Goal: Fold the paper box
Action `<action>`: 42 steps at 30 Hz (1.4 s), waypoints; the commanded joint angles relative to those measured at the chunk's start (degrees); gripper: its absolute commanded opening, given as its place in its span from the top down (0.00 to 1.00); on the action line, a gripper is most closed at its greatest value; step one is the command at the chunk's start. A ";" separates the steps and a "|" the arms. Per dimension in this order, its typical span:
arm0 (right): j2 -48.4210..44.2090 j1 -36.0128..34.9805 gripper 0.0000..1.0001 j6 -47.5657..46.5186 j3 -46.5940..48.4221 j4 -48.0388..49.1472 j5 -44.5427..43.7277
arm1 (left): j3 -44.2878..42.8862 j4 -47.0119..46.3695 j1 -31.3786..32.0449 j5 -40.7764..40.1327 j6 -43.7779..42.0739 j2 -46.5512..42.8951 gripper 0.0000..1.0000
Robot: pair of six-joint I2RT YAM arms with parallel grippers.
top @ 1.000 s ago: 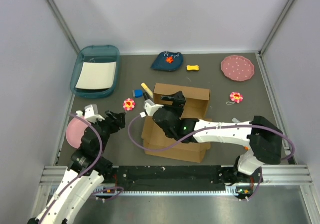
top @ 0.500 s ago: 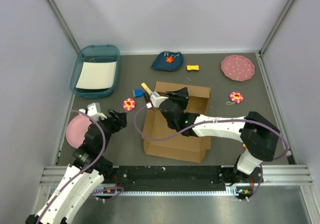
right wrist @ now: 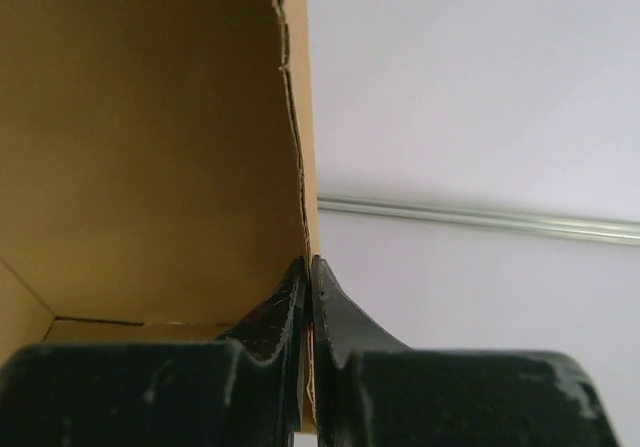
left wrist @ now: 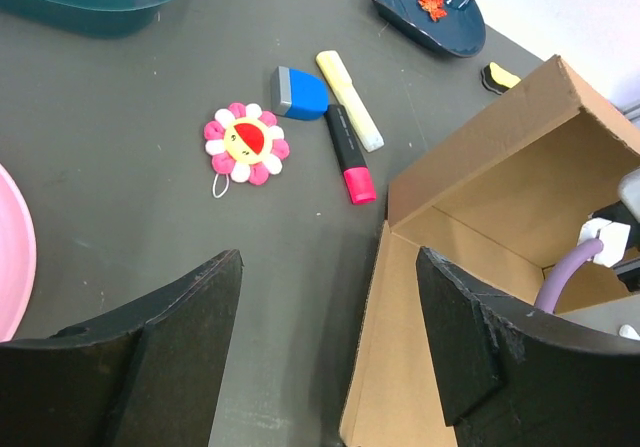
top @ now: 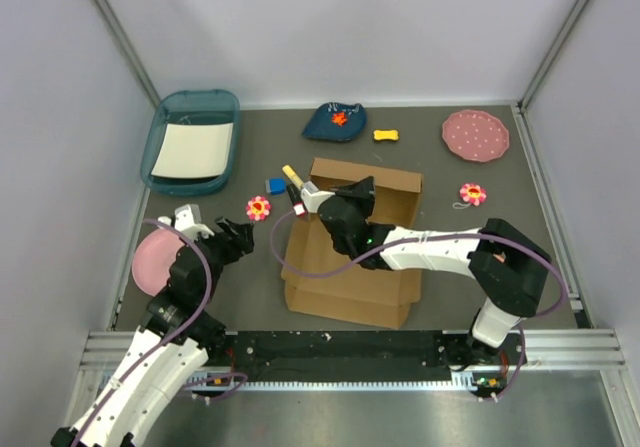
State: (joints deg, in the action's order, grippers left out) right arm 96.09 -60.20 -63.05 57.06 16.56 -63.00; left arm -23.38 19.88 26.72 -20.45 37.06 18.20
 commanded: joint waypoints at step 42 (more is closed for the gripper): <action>-20.51 44.03 1.00 139.12 4.75 -68.15 62.30 | -15.47 -15.75 0.09 9.29 2.32 20.56 0.24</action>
State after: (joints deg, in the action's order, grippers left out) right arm 76.58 -15.70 58.46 67.72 -50.96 -3.62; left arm -40.03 5.76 26.72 -11.86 38.65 39.75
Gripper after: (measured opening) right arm 0.007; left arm 0.757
